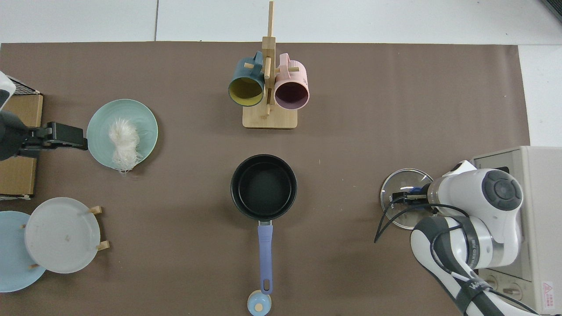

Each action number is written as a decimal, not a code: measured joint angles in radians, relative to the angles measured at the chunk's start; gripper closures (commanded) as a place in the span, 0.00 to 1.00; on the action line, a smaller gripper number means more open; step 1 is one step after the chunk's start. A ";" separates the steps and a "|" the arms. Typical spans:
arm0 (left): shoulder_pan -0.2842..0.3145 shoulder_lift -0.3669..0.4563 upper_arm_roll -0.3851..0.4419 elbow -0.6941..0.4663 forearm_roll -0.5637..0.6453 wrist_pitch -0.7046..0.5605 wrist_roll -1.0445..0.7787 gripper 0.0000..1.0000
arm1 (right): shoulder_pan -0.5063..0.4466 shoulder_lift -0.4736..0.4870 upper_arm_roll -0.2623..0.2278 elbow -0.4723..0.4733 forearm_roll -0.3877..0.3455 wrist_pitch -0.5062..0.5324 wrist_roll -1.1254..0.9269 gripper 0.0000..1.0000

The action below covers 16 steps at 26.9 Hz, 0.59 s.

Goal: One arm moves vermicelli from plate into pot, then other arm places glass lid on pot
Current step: 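Reach the right gripper to the glass lid's blue knob and grasp it, then lift the lid with the right gripper while the left gripper grasps vermicelli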

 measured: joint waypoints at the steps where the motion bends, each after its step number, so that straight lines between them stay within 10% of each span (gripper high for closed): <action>1: 0.000 0.000 0.000 0.000 0.000 0.000 0.000 0.00 | 0.001 0.000 0.000 0.000 -0.001 0.000 0.000 0.36; 9: 0.000 0.000 0.000 0.000 0.000 0.000 0.000 0.00 | 0.008 -0.016 -0.001 -0.001 -0.054 0.000 0.000 0.92; 16: 0.000 0.000 0.000 0.000 0.000 0.000 0.000 0.00 | 0.009 -0.014 -0.001 -0.006 -0.087 0.000 0.001 1.00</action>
